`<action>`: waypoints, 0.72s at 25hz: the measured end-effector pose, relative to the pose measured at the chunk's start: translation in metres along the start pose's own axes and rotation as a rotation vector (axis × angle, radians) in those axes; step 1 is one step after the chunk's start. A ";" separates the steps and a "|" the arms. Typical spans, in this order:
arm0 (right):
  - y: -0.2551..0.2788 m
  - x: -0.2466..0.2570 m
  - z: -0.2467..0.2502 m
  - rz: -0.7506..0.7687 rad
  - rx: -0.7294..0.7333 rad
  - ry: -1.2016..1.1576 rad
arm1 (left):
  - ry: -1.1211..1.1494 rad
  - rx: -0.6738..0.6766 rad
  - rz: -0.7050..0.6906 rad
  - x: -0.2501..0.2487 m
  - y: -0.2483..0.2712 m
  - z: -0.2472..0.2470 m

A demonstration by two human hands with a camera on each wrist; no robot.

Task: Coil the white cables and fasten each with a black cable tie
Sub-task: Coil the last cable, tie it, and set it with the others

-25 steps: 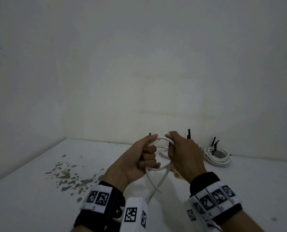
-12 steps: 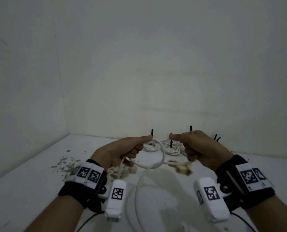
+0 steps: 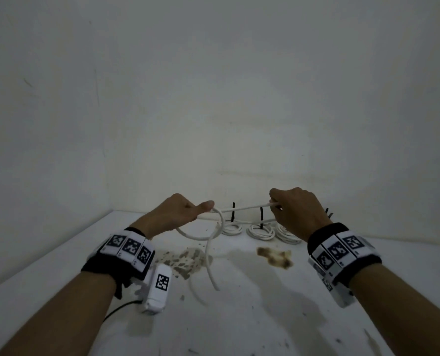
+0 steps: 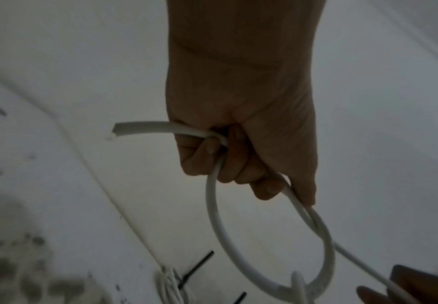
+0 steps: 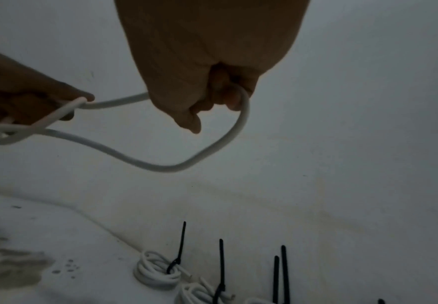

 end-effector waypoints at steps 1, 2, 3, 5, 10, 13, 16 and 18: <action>-0.002 0.000 -0.003 -0.031 0.018 0.004 | -0.085 -0.011 -0.049 -0.002 0.000 0.005; -0.005 -0.001 -0.003 -0.076 0.024 -0.012 | -0.158 -0.012 -0.085 -0.002 -0.001 0.010; -0.009 -0.005 -0.003 -0.126 0.025 -0.051 | -0.207 -0.012 -0.105 0.001 0.001 0.013; -0.016 -0.021 -0.002 -0.218 0.032 -0.076 | -0.267 -0.038 -0.106 0.016 0.005 0.023; -0.001 -0.028 -0.026 -0.240 0.550 -0.314 | -0.162 -0.156 -0.022 0.050 0.014 0.042; 0.005 0.044 -0.023 -0.077 0.653 -0.576 | -0.074 -0.061 -0.026 0.027 0.005 0.019; 0.000 0.104 -0.019 0.094 0.661 -0.679 | 0.128 0.040 -0.016 0.001 0.000 0.003; -0.005 0.109 -0.019 0.064 0.690 -0.792 | 0.253 0.069 0.009 -0.008 0.002 0.005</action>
Point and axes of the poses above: each hand's wrist, its own y-axis away from the middle knuckle, its own z-axis out of the back of the hand, x = y × z, the point moved 7 cm from there along -y, towards the middle knuckle, and after that the axes turned 8 degrees about -z, right-handed, at the moved point
